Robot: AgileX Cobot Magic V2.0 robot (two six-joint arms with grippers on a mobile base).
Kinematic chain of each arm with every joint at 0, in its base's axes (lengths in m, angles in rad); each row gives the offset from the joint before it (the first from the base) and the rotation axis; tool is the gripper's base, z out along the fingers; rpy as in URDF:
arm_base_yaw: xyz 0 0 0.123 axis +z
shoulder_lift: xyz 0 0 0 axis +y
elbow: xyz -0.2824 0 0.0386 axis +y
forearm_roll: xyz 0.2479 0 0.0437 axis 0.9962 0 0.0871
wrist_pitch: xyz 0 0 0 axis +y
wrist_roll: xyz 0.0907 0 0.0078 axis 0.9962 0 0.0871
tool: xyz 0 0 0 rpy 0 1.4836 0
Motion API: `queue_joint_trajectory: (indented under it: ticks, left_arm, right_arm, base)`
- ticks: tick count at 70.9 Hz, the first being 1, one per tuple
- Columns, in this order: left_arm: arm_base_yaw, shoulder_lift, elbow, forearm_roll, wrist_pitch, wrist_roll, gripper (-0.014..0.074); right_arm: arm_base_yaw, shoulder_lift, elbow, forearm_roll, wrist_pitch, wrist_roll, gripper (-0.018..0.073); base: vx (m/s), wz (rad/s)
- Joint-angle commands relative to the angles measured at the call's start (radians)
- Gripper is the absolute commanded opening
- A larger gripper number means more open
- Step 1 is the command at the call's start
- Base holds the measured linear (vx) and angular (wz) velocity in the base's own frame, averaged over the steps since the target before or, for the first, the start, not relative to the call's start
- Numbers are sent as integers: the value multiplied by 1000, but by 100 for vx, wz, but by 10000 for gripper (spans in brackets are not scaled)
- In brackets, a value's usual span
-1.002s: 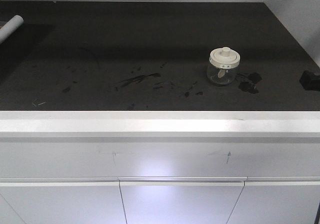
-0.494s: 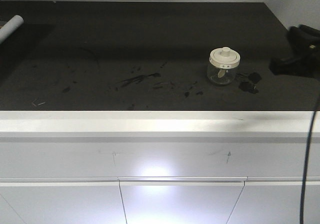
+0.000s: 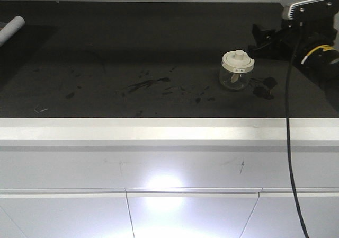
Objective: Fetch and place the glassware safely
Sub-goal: 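Lower the right gripper over the white lid of the glass jar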
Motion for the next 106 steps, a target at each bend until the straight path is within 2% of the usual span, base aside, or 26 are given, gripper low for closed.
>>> queue_joint_trajectory:
  ticks: [1,20,40,61,77,106]
  left_arm:
    - [-2,9,-23,-7,-64,-3,-7]
    - [-2,9,-23,-7,-64,-3,-7]
    - [-2,9,-23,-7,-64,-3,-7]
    - [-2,9,-23,-7,-64,-3,-7]
    - [-2,9,-23,-7,-64,-3,-7]
    - [-2,9,-23,-7,-64,-3,-7]
  right_arm:
    - [-1,31,-82,0,-120,3,477]
    - [0,210,-216,0,-138,3,477]
    - [0,316,-265,0,-143,3,477]
    - [0,343,-265,-16,-149,8,477]
    - [0,343,-265,-136,-149,121,477]
    - [-1,343,-265,-87,-148,119,456]
  base:
    - [0,0]
    - [0,0]
    - [0,0]
    - [0,0]
    - [0,0]
    - [0,0]
